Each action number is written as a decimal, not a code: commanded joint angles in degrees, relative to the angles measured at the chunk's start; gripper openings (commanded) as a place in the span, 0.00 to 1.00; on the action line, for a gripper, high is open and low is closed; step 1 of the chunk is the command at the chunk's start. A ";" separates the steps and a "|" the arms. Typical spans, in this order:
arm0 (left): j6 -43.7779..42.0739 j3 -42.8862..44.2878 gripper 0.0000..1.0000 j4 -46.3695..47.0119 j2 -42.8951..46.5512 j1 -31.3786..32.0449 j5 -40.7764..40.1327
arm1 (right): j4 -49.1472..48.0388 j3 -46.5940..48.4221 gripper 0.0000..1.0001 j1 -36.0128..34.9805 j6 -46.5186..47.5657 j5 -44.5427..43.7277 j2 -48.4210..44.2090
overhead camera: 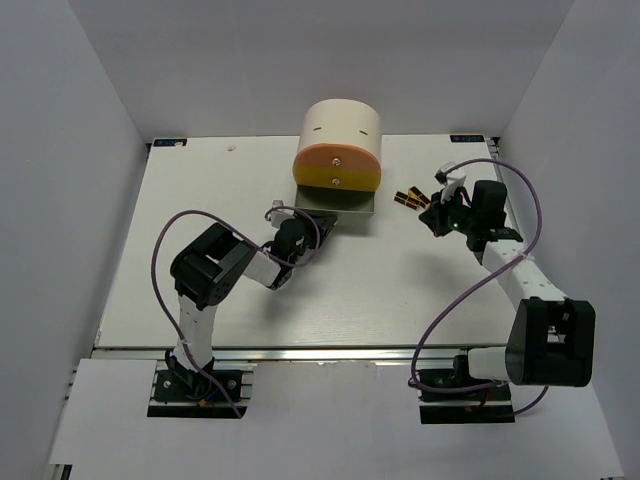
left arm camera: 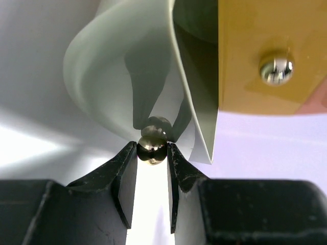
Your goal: Organize the makeup
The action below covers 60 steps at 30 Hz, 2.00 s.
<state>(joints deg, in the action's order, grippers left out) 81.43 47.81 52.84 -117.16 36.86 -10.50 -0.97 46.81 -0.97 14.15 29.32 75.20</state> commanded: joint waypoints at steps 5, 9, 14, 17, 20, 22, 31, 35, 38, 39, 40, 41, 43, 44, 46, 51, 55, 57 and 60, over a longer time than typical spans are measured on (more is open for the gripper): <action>0.40 -5.19 0.33 0.69 6.25 0.67 1.45 | 2.80 6.26 0.31 0.36 5.53 1.09 5.91; 0.13 -3.52 0.69 -1.07 6.42 0.67 2.24 | 5.36 13.19 0.60 0.36 11.58 0.21 14.95; -3.03 -1.93 0.98 -4.85 8.35 0.58 2.94 | 12.29 25.86 0.68 -0.17 19.67 0.03 25.94; -5.92 -2.02 0.98 -7.83 11.24 0.58 3.12 | 16.61 34.30 0.66 -0.70 24.33 0.65 32.37; -9.88 -2.90 0.98 -11.87 15.54 0.58 3.12 | 20.12 41.07 0.62 -1.66 28.29 0.74 37.47; -13.03 -3.86 0.98 -15.56 17.92 0.58 2.95 | 23.89 45.63 0.61 -2.89 30.14 0.39 40.98; -25.00 -9.22 0.98 -29.45 33.83 -1.88 -0.92 | 26.38 50.49 0.61 -6.41 32.96 -4.35 47.67; -26.50 -13.18 0.98 -33.32 41.30 -5.48 -1.62 | 25.50 51.72 0.62 -6.76 33.22 -6.90 49.34; -27.11 -16.17 0.98 -36.92 46.83 -7.77 -2.94 | 25.14 52.42 0.62 -6.94 34.10 -8.66 50.30; -27.89 -17.39 0.98 -38.24 47.98 -8.55 -3.21 | 24.88 52.68 0.62 -6.94 34.19 -8.84 50.57; -28.16 -18.01 0.98 -38.77 49.13 -8.82 -3.30 | 24.79 52.60 0.62 -6.85 34.54 -9.02 50.75; -28.43 -18.71 0.98 -39.21 51.14 -9.09 -3.30 | 24.88 52.68 0.62 -6.85 34.63 -9.28 50.92; -28.78 -20.20 0.98 -40.71 53.00 -9.26 -3.47 | 25.40 52.25 0.62 -6.85 34.89 -9.28 51.01; -28.87 -20.65 0.98 -40.97 54.57 -9.26 -3.47 | 25.49 52.07 0.61 -6.94 35.06 -9.20 51.19; -28.96 -21.79 0.98 -41.68 56.07 -9.35 -3.47 | 26.19 51.28 0.59 -6.85 35.24 -9.02 51.19; -29.40 -21.97 0.98 -44.56 59.67 -9.44 -4.17 | 27.34 49.52 0.52 -6.76 35.68 -9.37 51.19; -30.01 -20.92 0.98 -47.74 60.65 -9.44 -5.14 | 27.95 48.12 0.44 -6.32 35.07 -8.93 49.88; -30.80 -20.74 0.98 -48.18 61.26 -9.44 -4.79 | 28.83 47.68 0.39 -6.23 34.80 -8.32 49.26; -31.07 -21.18 0.98 -48.09 62.32 -9.53 -4.35 | 28.92 45.57 0.26 -5.97 34.80 -8.05 47.50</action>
<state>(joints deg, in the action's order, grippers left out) 51.75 25.85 6.04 -57.01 27.75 -14.41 25.71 94.17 -7.40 48.58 20.36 125.36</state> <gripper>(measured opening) 0.982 0.315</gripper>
